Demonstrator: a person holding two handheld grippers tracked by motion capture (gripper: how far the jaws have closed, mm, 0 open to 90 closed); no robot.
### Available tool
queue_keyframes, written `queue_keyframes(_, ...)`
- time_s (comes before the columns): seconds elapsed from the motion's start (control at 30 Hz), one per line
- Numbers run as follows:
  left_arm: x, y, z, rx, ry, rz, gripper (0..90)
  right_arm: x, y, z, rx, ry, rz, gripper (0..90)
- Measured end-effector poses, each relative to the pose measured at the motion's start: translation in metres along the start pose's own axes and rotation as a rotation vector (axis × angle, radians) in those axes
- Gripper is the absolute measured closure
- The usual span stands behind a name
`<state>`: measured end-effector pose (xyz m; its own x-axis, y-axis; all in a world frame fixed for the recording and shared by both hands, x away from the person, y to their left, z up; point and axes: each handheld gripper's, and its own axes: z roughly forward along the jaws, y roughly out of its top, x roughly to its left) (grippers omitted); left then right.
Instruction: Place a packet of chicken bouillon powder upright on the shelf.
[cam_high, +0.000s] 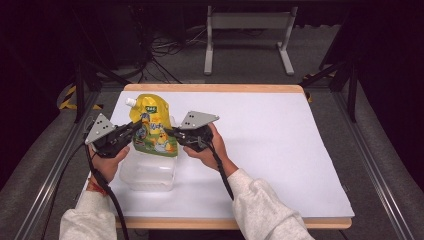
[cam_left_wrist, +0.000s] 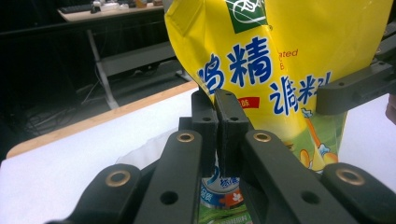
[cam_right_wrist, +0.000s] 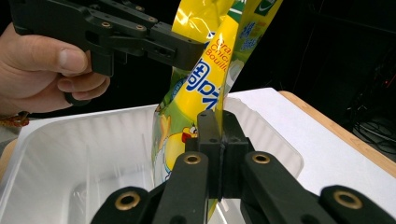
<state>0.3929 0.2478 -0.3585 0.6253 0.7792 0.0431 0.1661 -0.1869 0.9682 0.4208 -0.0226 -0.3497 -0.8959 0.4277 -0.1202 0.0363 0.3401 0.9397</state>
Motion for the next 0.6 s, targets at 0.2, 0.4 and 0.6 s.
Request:
queue_keyframes(0.2,0.002,-0.004,0.000,-0.004,-0.004,-0.010,87.1,-0.003,-0.003,0.003,-0.008,0.004,0.024,89.8)
queue_keyframes(0.4,0.005,-0.002,-0.003,-0.051,0.000,-0.039,87.2,-0.005,0.007,0.004,-0.004,-0.005,0.000,89.9)
queue_keyframes(0.6,0.008,-0.007,-0.001,-0.029,-0.006,-0.047,87.1,-0.004,0.006,0.007,0.012,0.006,-0.001,89.9)
